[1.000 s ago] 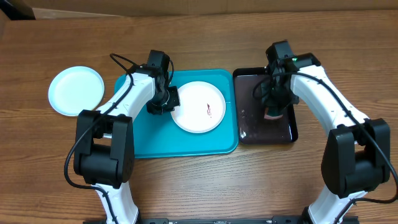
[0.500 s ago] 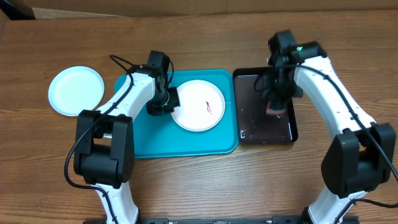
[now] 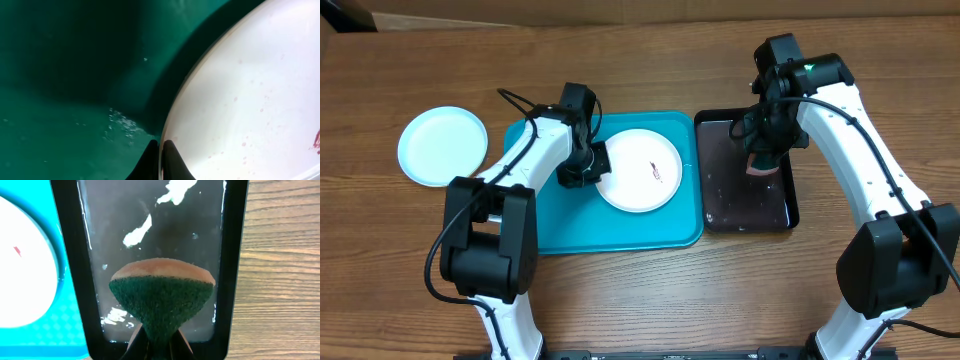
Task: Clean dirty plates on tray and stack at the side
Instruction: 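Scrub the pink-white plate with the sponge while the left gripper holds it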
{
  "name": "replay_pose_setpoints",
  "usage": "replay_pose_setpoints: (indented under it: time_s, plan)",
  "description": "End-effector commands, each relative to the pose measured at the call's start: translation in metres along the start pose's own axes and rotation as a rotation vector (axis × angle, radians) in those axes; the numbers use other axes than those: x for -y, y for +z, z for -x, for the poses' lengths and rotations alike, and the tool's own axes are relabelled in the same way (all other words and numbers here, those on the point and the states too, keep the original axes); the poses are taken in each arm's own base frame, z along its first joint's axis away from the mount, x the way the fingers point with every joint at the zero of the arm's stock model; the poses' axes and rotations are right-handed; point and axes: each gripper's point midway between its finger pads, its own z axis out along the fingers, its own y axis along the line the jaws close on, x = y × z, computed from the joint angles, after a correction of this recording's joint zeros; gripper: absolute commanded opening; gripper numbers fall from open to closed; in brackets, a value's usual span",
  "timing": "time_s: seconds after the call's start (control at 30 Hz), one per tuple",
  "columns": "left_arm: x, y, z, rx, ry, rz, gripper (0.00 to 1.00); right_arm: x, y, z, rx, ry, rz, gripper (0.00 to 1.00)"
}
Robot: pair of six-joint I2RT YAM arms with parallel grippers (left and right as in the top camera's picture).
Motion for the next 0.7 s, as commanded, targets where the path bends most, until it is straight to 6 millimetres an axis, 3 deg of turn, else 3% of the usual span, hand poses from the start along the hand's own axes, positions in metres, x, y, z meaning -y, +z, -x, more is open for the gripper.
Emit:
replay_pose_setpoints:
  time_s: [0.0,0.3,0.5,0.67]
  plan:
    - [0.016,-0.008,-0.003,0.012,0.039,-0.027,0.04,-0.011,-0.014,0.001,0.036,-0.029,0.022,0.04]
    - [0.019,-0.007,-0.002,0.015,0.042,-0.036,0.04,-0.023,-0.016,-0.003,0.029,-0.081,0.043,0.04]
    - [0.019,-0.008,-0.001,0.020,0.043,-0.039,0.04,-0.034,-0.018,0.006,0.066,-0.084,0.099,0.04]
    - [0.019,-0.007,-0.001,0.020,0.042,-0.038,0.04,-0.071,-0.024,0.010,0.092,-0.163,0.267,0.04]
